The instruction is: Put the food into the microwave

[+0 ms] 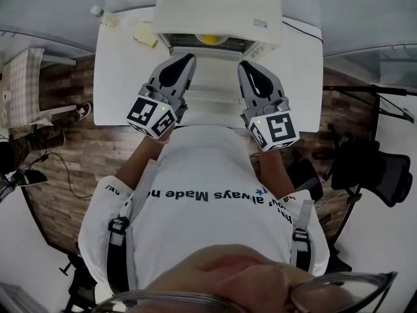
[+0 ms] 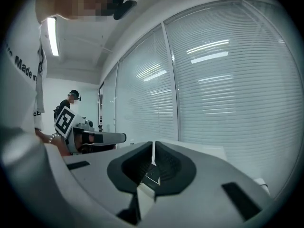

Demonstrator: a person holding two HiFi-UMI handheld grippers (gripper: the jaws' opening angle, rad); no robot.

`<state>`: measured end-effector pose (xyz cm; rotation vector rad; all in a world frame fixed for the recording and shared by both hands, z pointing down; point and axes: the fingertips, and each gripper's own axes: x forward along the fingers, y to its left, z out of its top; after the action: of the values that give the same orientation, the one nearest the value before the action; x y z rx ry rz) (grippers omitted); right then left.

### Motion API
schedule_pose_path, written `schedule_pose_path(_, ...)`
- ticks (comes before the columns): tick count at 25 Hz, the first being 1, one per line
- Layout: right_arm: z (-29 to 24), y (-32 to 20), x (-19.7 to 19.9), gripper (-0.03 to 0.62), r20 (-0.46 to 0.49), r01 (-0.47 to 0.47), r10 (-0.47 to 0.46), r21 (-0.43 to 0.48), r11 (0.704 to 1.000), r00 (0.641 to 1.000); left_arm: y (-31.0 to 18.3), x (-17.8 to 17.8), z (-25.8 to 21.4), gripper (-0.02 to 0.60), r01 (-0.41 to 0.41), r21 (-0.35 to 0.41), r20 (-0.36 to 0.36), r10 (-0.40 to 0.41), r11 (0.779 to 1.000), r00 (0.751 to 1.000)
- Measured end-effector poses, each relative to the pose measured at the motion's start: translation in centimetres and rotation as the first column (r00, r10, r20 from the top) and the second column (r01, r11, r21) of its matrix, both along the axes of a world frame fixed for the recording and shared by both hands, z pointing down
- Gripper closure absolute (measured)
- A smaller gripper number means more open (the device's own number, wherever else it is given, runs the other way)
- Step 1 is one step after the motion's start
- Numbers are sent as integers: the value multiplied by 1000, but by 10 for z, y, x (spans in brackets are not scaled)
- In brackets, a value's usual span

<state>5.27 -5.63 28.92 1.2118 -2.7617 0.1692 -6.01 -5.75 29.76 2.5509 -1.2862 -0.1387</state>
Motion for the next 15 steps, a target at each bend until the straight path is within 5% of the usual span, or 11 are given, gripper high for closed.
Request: schedule_pose_path(15, -41, 30, 5, 572, -7, 9, -8, 61, 998, 1000, 30, 1, -33, 569, 1, 57, 7, -1, 998, 1000)
